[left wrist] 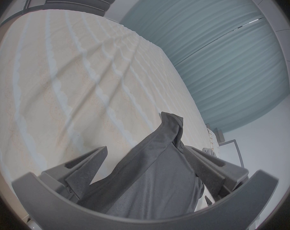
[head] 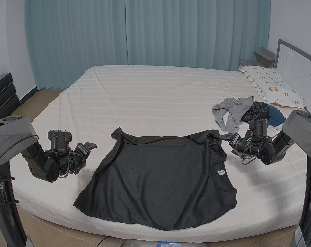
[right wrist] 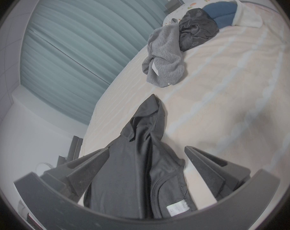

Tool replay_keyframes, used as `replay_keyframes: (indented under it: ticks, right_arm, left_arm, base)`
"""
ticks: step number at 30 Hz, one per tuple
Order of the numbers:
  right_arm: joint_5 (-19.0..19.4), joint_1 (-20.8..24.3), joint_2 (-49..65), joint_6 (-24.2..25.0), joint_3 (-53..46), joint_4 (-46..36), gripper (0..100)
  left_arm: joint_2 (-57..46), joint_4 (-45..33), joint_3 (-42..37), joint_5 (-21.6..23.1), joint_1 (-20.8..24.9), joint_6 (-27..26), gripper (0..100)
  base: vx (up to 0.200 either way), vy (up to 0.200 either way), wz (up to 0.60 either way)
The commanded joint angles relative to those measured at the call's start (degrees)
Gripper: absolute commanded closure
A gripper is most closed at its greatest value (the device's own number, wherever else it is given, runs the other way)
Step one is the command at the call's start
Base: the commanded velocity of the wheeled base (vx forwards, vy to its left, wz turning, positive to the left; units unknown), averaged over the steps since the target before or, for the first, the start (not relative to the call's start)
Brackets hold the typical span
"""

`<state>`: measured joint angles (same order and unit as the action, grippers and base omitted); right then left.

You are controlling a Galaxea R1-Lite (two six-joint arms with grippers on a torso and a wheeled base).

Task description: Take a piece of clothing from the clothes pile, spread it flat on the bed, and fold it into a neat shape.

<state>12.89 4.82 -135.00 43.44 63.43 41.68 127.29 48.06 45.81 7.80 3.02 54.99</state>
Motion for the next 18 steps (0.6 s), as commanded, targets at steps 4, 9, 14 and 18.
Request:
replay_keyframes:
  ticks: [4,9,14,18]
  right_arm:
    - [1.35,-0.51,3.34,3.06,-4.37,2.0,0]
    - [1.35,-0.51,3.25,3.06,-4.45,2.0,0]
    - [1.26,-0.42,3.16,3.06,-4.45,2.0,0]
    - [1.26,-0.42,3.16,3.06,-4.45,2.0,0]
  left_arm:
    - [-0.29,0.2,-0.46,0.02,0.4,-0.15,0]
    - [-0.47,0.2,-0.28,0.11,0.49,0.12,0]
    - [-0.2,0.2,-0.11,0.02,0.49,0.12,0]
    - [-0.29,0.2,-0.02,0.02,0.49,0.12,0]
  base:
    - [0.0,0.0,0.0]
    - [0.0,-0.12,0.0]
    - [0.0,-0.12,0.0]
    - [0.0,0.0,0.0]
